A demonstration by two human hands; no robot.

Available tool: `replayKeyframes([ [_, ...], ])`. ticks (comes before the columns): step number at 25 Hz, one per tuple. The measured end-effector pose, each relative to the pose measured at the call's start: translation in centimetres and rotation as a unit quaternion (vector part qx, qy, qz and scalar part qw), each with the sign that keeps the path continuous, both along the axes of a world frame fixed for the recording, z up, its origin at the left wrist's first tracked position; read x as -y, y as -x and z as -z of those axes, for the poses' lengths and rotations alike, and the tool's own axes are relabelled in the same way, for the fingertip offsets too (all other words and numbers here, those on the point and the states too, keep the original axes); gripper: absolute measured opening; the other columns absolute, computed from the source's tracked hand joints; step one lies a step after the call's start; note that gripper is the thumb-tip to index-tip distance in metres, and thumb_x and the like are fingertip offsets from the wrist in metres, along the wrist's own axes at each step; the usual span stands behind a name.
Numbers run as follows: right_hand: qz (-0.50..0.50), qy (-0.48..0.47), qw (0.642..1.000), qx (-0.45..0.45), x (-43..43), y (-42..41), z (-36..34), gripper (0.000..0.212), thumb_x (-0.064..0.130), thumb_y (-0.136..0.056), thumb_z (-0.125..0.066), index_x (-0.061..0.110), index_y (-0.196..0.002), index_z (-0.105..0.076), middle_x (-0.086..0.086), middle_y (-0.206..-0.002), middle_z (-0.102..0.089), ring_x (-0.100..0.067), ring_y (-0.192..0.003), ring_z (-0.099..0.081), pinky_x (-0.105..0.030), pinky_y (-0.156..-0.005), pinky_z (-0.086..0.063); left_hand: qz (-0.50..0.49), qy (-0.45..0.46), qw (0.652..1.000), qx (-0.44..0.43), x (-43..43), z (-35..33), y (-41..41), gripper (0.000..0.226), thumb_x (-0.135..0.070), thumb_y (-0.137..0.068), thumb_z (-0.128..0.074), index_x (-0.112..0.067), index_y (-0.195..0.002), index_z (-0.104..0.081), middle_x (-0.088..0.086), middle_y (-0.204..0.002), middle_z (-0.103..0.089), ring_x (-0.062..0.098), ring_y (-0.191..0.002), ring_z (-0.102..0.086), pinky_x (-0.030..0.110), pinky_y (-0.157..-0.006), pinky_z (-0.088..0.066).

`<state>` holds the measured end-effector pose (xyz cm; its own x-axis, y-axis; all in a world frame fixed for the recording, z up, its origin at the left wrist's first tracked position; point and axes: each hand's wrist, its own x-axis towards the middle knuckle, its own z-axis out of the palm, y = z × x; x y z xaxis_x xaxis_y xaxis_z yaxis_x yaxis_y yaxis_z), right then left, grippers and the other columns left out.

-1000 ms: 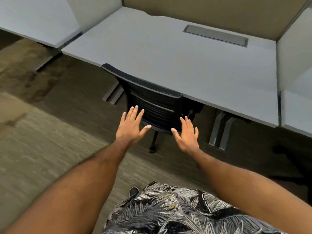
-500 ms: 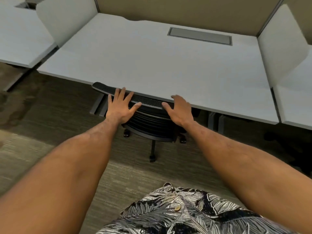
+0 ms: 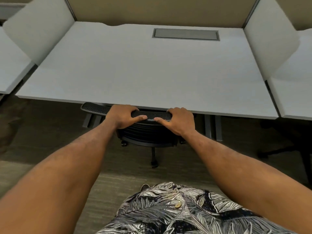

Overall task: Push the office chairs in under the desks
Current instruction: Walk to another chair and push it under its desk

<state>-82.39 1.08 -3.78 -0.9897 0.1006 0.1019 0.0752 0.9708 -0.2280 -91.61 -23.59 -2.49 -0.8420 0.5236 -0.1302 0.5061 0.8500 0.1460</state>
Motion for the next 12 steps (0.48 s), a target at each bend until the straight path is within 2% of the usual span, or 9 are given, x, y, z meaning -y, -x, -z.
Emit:
replayKeyframes([
  [3,0.002,0.002,1.000,0.022,-0.5,0.8,-0.6,0.098,0.108,-0.060,-0.022,0.024,-0.080,-0.069,0.008,-0.073,-0.067,-0.014,-0.069,-0.061,-0.034,-0.066,-0.056,0.023,-0.002,1.000,0.019,-0.3,-0.1,0.9,0.115,-0.107,-0.062,-0.013,-0.029,-0.129,-0.064,-0.002,-0.121,-0.071,0.024,-0.111,-0.064,0.037,-0.084,-0.050],
  [7,0.007,0.001,0.999,0.037,-0.5,1.5,-0.8,0.095,0.107,-0.061,-0.025,0.025,-0.082,-0.068,0.009,-0.075,-0.066,-0.015,-0.073,-0.063,-0.035,-0.073,-0.053,0.040,-0.004,0.999,0.011,-0.3,0.1,2.1,0.117,-0.109,-0.057,-0.016,-0.028,-0.126,-0.065,-0.003,-0.115,-0.072,0.023,-0.104,-0.065,0.035,-0.078,-0.047],
  [9,0.007,-0.004,0.999,0.045,-0.1,1.8,-0.7,0.098,0.106,-0.063,-0.024,0.027,-0.096,-0.072,0.007,-0.089,-0.072,-0.018,-0.091,-0.066,-0.043,-0.097,-0.047,0.042,-0.007,0.999,0.011,-0.2,0.4,2.5,0.117,-0.109,-0.057,-0.015,-0.028,-0.123,-0.066,-0.003,-0.113,-0.073,0.022,-0.102,-0.066,0.035,-0.077,-0.046],
  [10,0.006,-0.004,0.999,0.054,0.1,1.9,-0.7,0.101,0.104,-0.064,-0.022,0.028,-0.110,-0.072,0.006,-0.102,-0.074,-0.019,-0.104,-0.065,-0.049,-0.110,-0.037,0.042,-0.007,0.999,0.013,-0.1,0.5,2.7,0.117,-0.110,-0.056,-0.015,-0.028,-0.122,-0.066,-0.003,-0.112,-0.073,0.022,-0.100,-0.066,0.035,-0.078,-0.047],
  [12,0.004,-0.006,0.998,0.070,0.2,1.8,-0.6,0.105,0.101,-0.068,-0.019,0.029,-0.129,-0.066,0.003,-0.120,-0.071,-0.021,-0.120,-0.059,-0.055,-0.121,-0.018,0.040,-0.009,0.999,0.013,-0.2,0.9,2.8,0.116,-0.110,-0.056,-0.017,-0.027,-0.122,-0.066,-0.003,-0.110,-0.073,0.022,-0.098,-0.066,0.036,-0.078,-0.050],
])
